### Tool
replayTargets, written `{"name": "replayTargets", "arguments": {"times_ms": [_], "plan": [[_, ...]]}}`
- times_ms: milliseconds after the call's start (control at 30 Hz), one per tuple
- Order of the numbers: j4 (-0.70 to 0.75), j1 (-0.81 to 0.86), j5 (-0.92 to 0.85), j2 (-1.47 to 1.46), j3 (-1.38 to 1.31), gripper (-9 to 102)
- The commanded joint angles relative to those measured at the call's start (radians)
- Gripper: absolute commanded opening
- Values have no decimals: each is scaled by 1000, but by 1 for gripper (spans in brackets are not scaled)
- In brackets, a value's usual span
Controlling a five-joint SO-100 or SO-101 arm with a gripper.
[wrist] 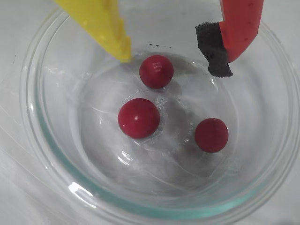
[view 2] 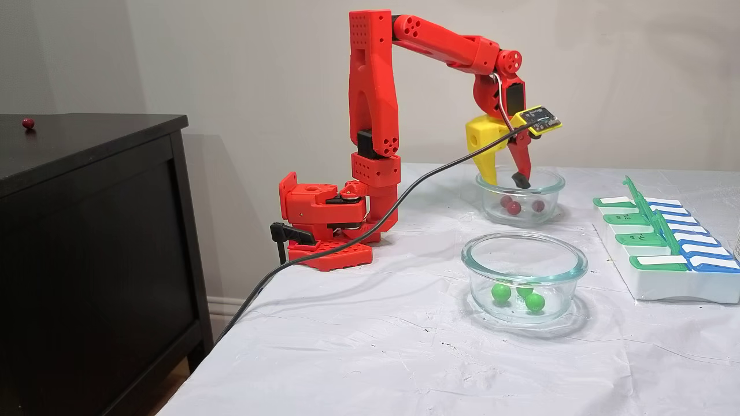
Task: Sort medicines into box.
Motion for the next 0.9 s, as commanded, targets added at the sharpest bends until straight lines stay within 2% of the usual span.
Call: {"name": "replayTargets", "arguments": {"times_ms": [0,867], "plan": [[6,-3,-3,12,-55,28],[117,-77,-41,-74,-84,22]]}}
